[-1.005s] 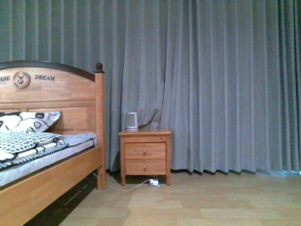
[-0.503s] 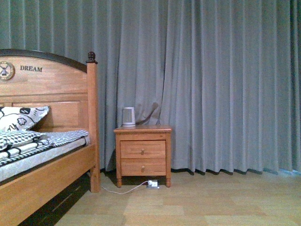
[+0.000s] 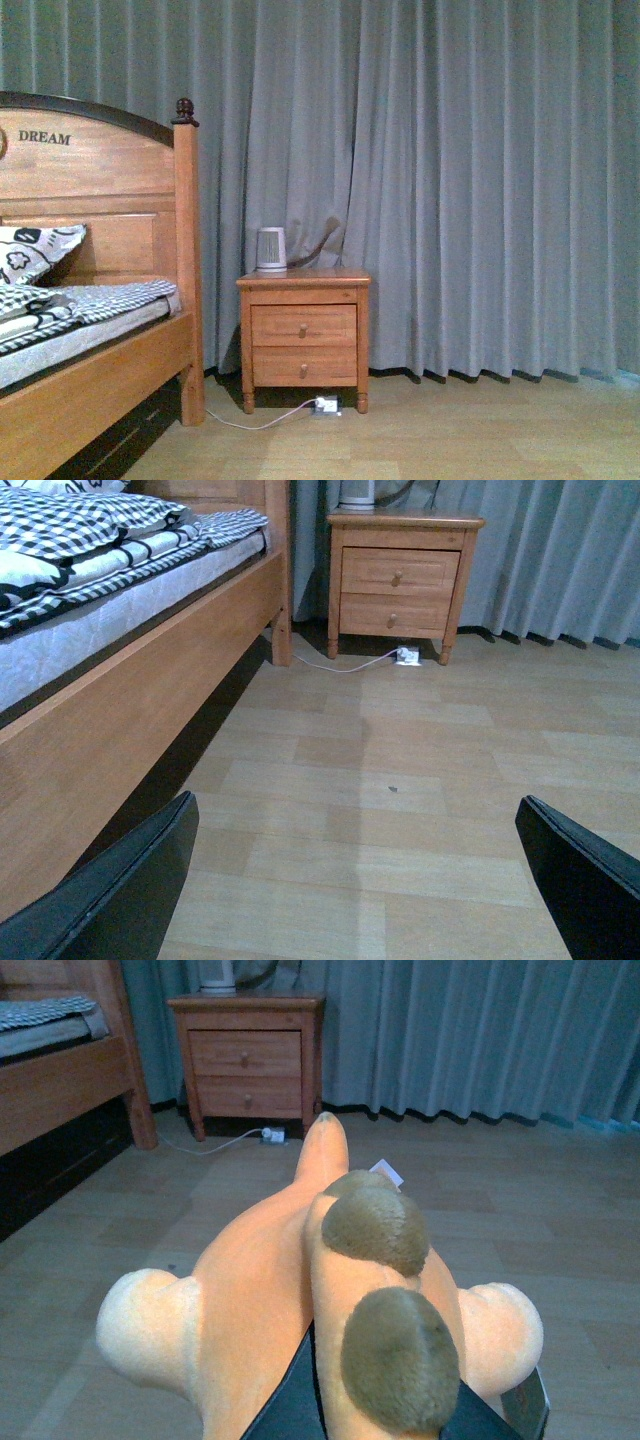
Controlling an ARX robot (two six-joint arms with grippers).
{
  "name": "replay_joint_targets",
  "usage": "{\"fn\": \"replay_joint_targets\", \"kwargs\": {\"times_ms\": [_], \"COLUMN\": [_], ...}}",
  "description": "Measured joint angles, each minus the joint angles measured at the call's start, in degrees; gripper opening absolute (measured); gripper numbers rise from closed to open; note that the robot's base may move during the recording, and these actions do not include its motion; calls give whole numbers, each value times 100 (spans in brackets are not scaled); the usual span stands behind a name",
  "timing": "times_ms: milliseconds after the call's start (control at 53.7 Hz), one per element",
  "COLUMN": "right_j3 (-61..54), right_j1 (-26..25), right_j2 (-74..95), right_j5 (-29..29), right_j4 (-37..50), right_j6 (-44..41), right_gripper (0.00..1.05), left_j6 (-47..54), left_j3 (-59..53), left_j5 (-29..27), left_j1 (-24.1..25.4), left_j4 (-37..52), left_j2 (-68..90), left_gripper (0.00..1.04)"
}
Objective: Put away toys
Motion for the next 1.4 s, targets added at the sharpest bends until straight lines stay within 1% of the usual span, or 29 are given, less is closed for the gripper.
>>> {"fn": "replay_joint_targets", "kwargs": {"times_ms": [1396], "right_j3": [0], "right_j1": [0], "right_j2": [0], "right_j5": [2], "right_j4": [0], "right_j6": [0], "right_gripper": [6], "left_j6": [2], "left_j3": [0], "left_j5": [0], "left_j1": [0], "left_j4": [0], "left_j2": [-7], "left_gripper": [98]}}
